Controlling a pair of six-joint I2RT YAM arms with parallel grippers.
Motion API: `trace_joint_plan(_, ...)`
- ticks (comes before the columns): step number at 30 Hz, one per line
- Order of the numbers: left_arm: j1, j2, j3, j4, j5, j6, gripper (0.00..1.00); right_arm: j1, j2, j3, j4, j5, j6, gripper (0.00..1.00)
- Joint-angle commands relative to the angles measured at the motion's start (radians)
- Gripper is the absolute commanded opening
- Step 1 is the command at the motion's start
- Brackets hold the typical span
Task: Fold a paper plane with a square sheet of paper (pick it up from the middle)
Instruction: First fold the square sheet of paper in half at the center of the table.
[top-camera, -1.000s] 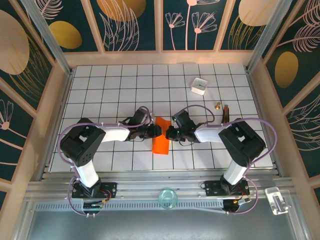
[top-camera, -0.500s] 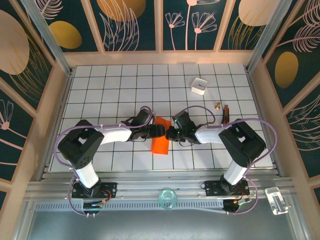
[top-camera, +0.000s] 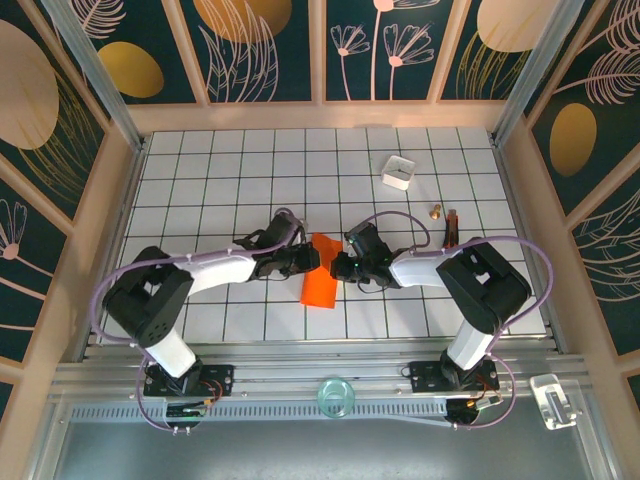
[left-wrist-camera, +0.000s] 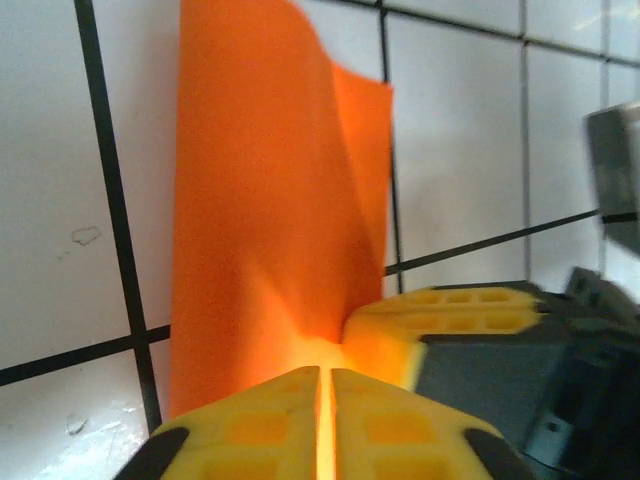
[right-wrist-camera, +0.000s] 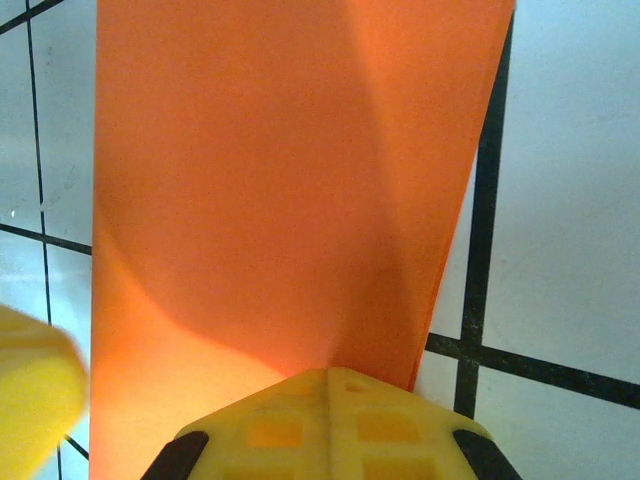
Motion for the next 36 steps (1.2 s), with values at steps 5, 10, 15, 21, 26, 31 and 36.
trace_joint_plan(5, 0.046, 0.116, -0.020, -0.033, -0.066, 0.041, 0.07, 0.012, 0.093, -0.067, -0.209, 0.115, 0.008, 0.00)
trace_joint_plan(10, 0.054, 0.095, -0.014, -0.066, -0.093, 0.081, 0.11, 0.013, 0.097, -0.071, -0.210, 0.118, 0.008, 0.00)
trace_joint_plan(15, 0.055, 0.002, 0.039, -0.002, -0.018, 0.076, 0.25, 0.015, 0.094, -0.070, -0.210, 0.120, 0.008, 0.00)
trace_joint_plan(21, 0.089, 0.137, 0.138, -0.021, -0.006, 0.113, 0.19, 0.017, 0.092, -0.063, -0.212, 0.122, 0.005, 0.00)
trace_joint_plan(26, 0.114, 0.237, 0.199, -0.047, -0.018, 0.154, 0.14, 0.018, 0.087, -0.064, -0.218, 0.129, 0.003, 0.00)
trace_joint_plan(31, 0.152, 0.272, 0.221, -0.076, -0.075, 0.176, 0.12, 0.020, 0.081, -0.070, -0.221, 0.132, 0.005, 0.00)
trace_joint_plan(36, 0.152, 0.176, 0.207, -0.040, -0.003, 0.144, 0.16, 0.020, 0.075, -0.074, -0.227, 0.136, 0.005, 0.00)
